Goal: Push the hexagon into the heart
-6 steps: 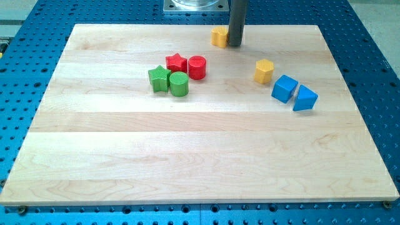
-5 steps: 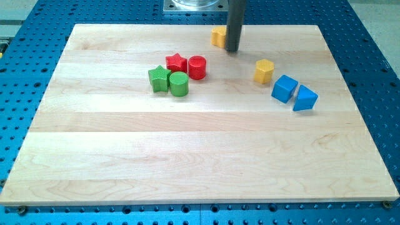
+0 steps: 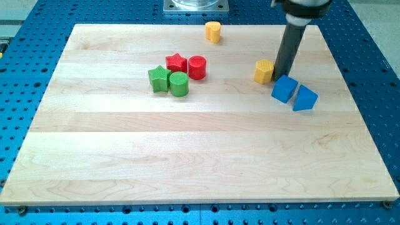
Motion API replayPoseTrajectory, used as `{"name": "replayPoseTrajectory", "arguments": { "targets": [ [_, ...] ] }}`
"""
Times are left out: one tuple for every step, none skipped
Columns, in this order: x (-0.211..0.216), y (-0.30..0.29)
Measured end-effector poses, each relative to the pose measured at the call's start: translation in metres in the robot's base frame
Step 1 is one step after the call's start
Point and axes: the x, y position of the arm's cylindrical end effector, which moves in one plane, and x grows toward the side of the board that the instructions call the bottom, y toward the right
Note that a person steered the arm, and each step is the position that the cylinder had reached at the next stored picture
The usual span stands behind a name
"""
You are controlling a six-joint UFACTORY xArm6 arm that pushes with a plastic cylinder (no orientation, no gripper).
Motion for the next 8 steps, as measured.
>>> {"name": "replayPoseTrajectory", "arguments": {
  "targets": [
    [-0.021,-0.029],
    [-0.079,-0.078],
    [-0.107,-0.131],
    [-0.038,-0.118],
    [-0.048,-0.120],
    [-0.065,-0.141],
    [-0.066,-0.212],
    [-0.086,-0.200]
  ]
}}
